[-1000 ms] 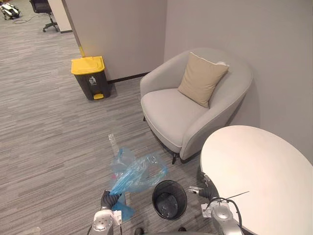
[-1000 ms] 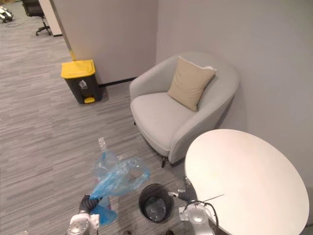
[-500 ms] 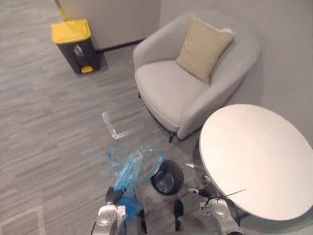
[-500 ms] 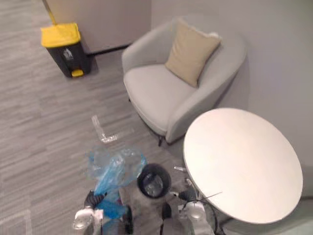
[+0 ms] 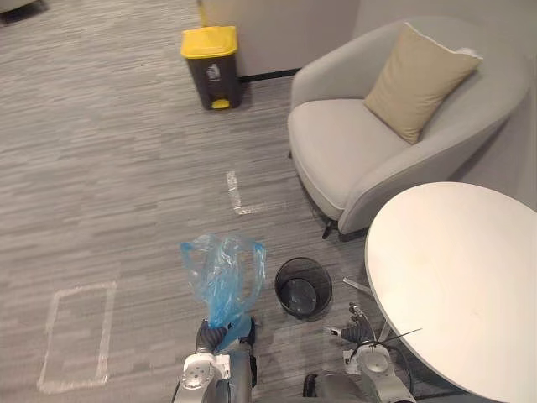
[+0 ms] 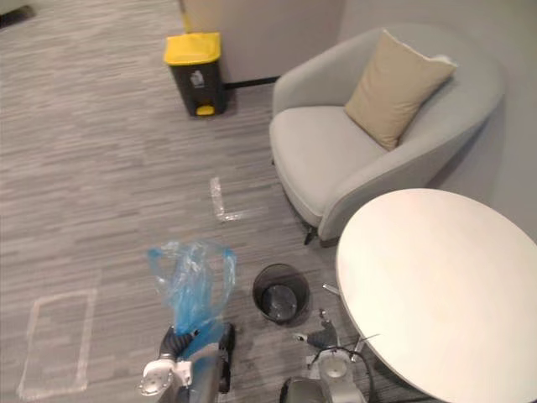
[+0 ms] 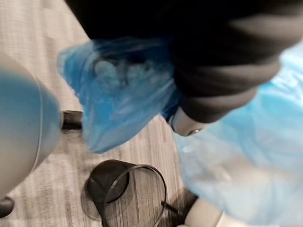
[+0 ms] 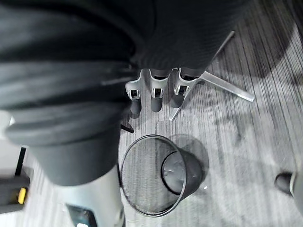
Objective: Gather rubbish on tea table into small bin, then transfer packed bag to large trash can.
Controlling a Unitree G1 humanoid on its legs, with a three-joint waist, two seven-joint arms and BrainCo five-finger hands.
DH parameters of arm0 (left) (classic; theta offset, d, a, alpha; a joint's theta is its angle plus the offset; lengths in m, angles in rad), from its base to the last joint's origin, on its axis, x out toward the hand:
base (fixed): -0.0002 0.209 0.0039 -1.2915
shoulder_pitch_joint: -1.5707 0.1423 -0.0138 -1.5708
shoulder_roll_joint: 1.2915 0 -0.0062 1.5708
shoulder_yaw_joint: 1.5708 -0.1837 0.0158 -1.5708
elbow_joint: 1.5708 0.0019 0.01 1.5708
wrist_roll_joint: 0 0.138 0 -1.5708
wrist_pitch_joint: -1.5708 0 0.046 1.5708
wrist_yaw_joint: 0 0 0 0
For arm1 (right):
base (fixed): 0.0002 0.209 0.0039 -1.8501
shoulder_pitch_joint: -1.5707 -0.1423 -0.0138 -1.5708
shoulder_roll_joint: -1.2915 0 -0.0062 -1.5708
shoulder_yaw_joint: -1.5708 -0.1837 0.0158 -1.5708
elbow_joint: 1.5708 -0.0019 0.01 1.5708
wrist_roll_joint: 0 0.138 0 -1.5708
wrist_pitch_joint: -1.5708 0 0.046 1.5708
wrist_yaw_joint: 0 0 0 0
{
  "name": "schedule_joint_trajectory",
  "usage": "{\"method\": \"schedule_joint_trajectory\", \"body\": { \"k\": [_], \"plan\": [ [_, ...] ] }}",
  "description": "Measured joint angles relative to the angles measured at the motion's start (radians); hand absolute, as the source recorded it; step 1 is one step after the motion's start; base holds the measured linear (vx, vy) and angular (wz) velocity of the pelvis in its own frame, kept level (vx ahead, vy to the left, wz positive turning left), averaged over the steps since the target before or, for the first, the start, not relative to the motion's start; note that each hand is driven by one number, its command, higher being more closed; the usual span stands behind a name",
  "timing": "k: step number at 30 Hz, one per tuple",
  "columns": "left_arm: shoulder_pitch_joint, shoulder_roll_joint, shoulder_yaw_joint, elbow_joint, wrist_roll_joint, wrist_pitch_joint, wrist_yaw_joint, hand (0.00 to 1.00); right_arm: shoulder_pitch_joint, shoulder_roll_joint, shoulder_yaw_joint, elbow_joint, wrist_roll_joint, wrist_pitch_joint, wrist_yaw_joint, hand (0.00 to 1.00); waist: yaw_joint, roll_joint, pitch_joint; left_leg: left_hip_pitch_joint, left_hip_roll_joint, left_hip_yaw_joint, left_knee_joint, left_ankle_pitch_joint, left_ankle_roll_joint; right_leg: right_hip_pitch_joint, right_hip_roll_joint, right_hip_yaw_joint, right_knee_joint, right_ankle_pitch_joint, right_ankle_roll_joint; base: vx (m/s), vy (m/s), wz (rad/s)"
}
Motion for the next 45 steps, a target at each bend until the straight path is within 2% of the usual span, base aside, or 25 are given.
{"method": "schedule_joint_trajectory", "body": {
  "k": [3,6,9,11,16,18,21,23,25,26,27,28,30,32,34,35,36,37,38,39,40,42,43,44,45],
  "plan": [
    [-0.011,0.0,-0.018,0.033,0.0,0.0,0.013,1.0,-0.023,-0.022,-0.008,0.044,-0.003,0.006,-0.005,0.0,-0.004,0.004,-0.003,0.036,0.012,0.046,0.175,-0.07,0.014,-0.007,-0.034,-0.051,-0.041,0.05,0.005,-0.13,0.029,0.54],
    [-0.046,0.002,-0.024,0.057,0.0,-0.002,0.015,1.0,-0.02,-0.023,-0.02,0.077,-0.037,0.007,-0.004,0.0,-0.014,0.02,-0.013,0.137,0.052,0.145,0.158,-0.155,0.023,-0.003,-0.069,-0.133,-0.079,0.087,0.039,-0.11,0.136,0.91],
    [-0.063,0.024,-0.045,0.087,0.001,-0.003,0.015,1.0,-0.023,-0.008,-0.049,0.11,-0.037,0.009,-0.004,0.0,-0.021,0.022,-0.015,0.189,0.025,0.147,-0.001,-0.127,-0.002,0.033,-0.067,-0.18,-0.157,0.134,0.078,-0.1,0.197,0.68],
    [-0.051,0.065,-0.053,0.123,0.002,-0.001,0.016,1.0,-0.021,0.022,-0.049,0.141,-0.037,0.008,-0.003,0.0,-0.02,-0.003,-0.024,0.209,-0.013,0.128,-0.043,-0.105,0.018,0.078,-0.082,-0.197,-0.226,0.174,0.104,-0.08,0.211,0.36],
    [-0.019,0.082,-0.036,0.148,0.016,-0.001,0.017,1.0,-0.017,0.023,-0.049,0.185,-0.038,0.011,-0.003,0.0,-0.019,-0.001,-0.027,0.24,-0.074,0.103,-0.125,-0.081,0.047,0.107,-0.117,-0.215,-0.27,0.195,0.141,-0.07,0.133,0.19],
    [-0.02,0.088,-0.033,0.171,0.02,0.0,0.017,1.0,-0.019,0.025,-0.051,0.204,-0.038,0.013,-0.003,0.0,-0.019,-0.007,-0.029,0.227,-0.089,0.081,-0.128,-0.082,0.053,0.108,-0.121,-0.216,-0.28,0.191,0.149,-0.03,0.096,0.35],
    [-0.013,0.09,-0.013,0.174,0.02,0.0,0.017,1.0,-0.01,0.036,-0.078,0.207,-0.038,0.018,-0.003,0.0,-0.022,-0.035,-0.023,0.206,-0.125,0.05,-0.074,-0.115,0.078,0.102,-0.161,-0.227,-0.209,0.116,0.2,0.08,0.092,0.49],
    [-0.006,0.11,0.005,0.17,0.02,0.0,0.018,1.0,-0.007,0.037,-0.078,0.207,-0.038,0.019,-0.002,0.0,-0.023,-0.066,-0.022,0.175,-0.151,0.024,0.035,-0.191,0.096,0.082,-0.214,-0.216,-0.091,0.048,0.232,0.13,0.066,0.41],
    [-0.007,0.115,0.005,0.165,0.019,0.002,0.021,1.0,-0.006,0.033,-0.078,0.206,-0.038,0.019,-0.002,0.0,-0.023,-0.078,-0.025,0.166,-0.17,0.008,0.092,-0.237,0.111,0.06,-0.243,-0.166,0.03,0.059,0.211,0.17,0.072,0.25],
    [-0.009,0.114,0.004,0.163,0.019,0.002,0.022,1.0,-0.014,0.03,-0.078,0.206,-0.038,0.019,-0.002,0.0,-0.024,-0.069,-0.02,0.171,-0.168,-0.007,0.115,-0.258,0.12,0.012,-0.254,-0.129,0.148,0.082,0.195,0.25,0.127,0.3],
    [-0.013,0.112,0.004,0.146,0.019,0.002,0.024,1.0,-0.021,0.039,-0.075,0.205,-0.038,0.019,-0.001,0.0,-0.032,-0.055,-0.007,0.196,-0.151,-0.026,0.132,-0.284,0.133,-0.078,-0.232,-0.043,0.321,0.09,0.164,0.22,0.093,0.27],
    [-0.013,0.115,0.005,0.14,0.019,0.002,0.03,1.0,-0.022,0.042,-0.069,0.205,-0.038,0.019,0.0,0.0,-0.035,-0.044,-0.002,0.203,-0.136,-0.035,0.142,-0.298,0.138,-0.096,-0.2,-0.026,0.335,0.054,0.161,0.3,0.05,0.19],
    [-0.015,0.124,0.007,0.136,0.019,0.002,0.037,1.0,-0.024,0.039,-0.051,0.205,-0.038,0.018,0.001,0.0,-0.047,-0.053,-0.001,0.247,-0.117,-0.056,0.129,-0.332,0.132,-0.166,-0.111,-0.027,0.291,0.013,0.137,0.31,-0.035,0.14],
    [-0.02,0.122,0.008,0.137,0.019,0.002,0.037,1.0,-0.022,0.037,-0.058,0.203,-0.035,0.017,0.0,0.0,-0.056,-0.06,0.002,0.29,-0.113,-0.06,0.097,-0.343,0.127,-0.195,-0.075,-0.059,0.207,0.025,0.116,0.39,-0.074,0.18],
    [-0.041,0.12,0.012,0.141,0.019,0.002,0.036,1.0,-0.021,0.027,-0.065,0.2,-0.037,0.015,-0.001,0.0,-0.068,-0.065,0.001,0.346,-0.109,-0.066,0.059,-0.362,0.097,-0.22,-0.021,-0.084,0.008,0.102,0.081,0.56,-0.123,0.3],
    [-0.047,0.116,0.011,0.149,0.02,0.002,0.035,1.0,-0.015,0.028,-0.081,0.2,-0.036,0.015,-0.001,0.0,-0.074,-0.066,0.0,0.386,-0.108,-0.089,0.048,-0.383,0.074,-0.213,-0.006,-0.07,-0.04,0.218,0.023,0.41,-0.1,0.43],
    [-0.053,0.108,0.012,0.159,0.02,0.001,0.035,1.0,-0.014,0.025,-0.086,0.199,-0.036,0.016,0.0,0.0,-0.079,-0.06,-0.003,0.4,-0.096,-0.1,0.043,-0.388,0.067,-0.205,0.002,-0.074,-0.029,0.228,-0.008,0.63,-0.155,0.45],
    [-0.063,0.098,0.011,0.163,0.02,-0.002,0.034,1.0,-0.026,0.016,-0.099,0.199,-0.038,0.019,0.0,0.0,-0.081,-0.035,-0.015,0.412,-0.066,-0.109,0.045,-0.381,0.039,-0.19,0.015,-0.106,-0.023,0.207,-0.018,0.63,-0.159,0.31],
    [-0.07,0.093,0.011,0.163,0.021,-0.001,0.034,1.0,-0.04,0.017,-0.101,0.2,-0.038,0.018,0.001,0.0,-0.082,-0.031,-0.012,0.412,-0.062,-0.109,0.059,-0.347,-0.008,-0.186,0.011,-0.114,0.004,0.183,-0.032,0.74,-0.186,0.22],
    [-0.07,0.088,0.011,0.163,0.021,-0.001,0.033,1.0,-0.042,0.016,-0.105,0.199,-0.038,0.018,0.001,0.0,-0.083,-0.028,-0.01,0.414,-0.062,-0.108,0.074,-0.327,-0.017,-0.183,0.004,-0.121,0.027,0.172,-0.033,0.57,-0.151,0.21],
    [-0.07,0.067,0.012,0.161,0.02,-0.001,0.033,1.0,-0.036,0.017,-0.116,0.196,-0.038,0.019,0.003,0.0,-0.089,-0.022,-0.004,0.412,-0.063,-0.101,0.165,-0.29,-0.032,-0.173,-0.002,-0.15,0.088,0.142,-0.032,0.47,-0.147,0.12],
    [-0.036,0.043,0.031,0.129,0.021,-0.002,0.028,1.0,-0.004,0.033,-0.098,0.15,-0.037,0.019,0.005,0.0,-0.082,-0.012,-0.001,0.329,-0.017,-0.027,0.498,-0.268,-0.044,-0.024,0.021,-0.163,-0.029,0.098,-0.029,0.4,-0.103,-0.17],
    [-0.019,0.019,0.048,0.107,0.02,-0.002,0.016,1.0,0.008,0.039,-0.085,0.12,-0.037,0.018,0.005,0.0,-0.057,0.013,0.003,0.227,0.061,0.042,0.748,-0.312,-0.008,0.045,0.076,-0.111,-0.09,0.073,-0.035,0.5,0.009,-0.87],
    [-0.02,0.017,0.059,0.09,0.02,0.0,0.014,1.0,-0.014,0.046,-0.084,0.123,-0.037,0.019,0.006,0.0,-0.041,0.013,0.009,0.149,0.089,0.079,0.843,-0.36,0.043,0.084,0.087,-0.068,-0.111,0.062,-0.036,0.59,0.019,-1.03],
    [-0.018,0.018,0.066,0.084,0.019,0.0,0.014,1.0,-0.024,0.057,-0.083,0.12,-0.037,0.019,0.005,0.0,-0.033,0.0,0.017,0.111,0.089,0.087,0.852,-0.377,0.058,0.107,0.084,-0.05,-0.126,0.061,-0.036,0.35,0.052,-0.93]
  ]
}}
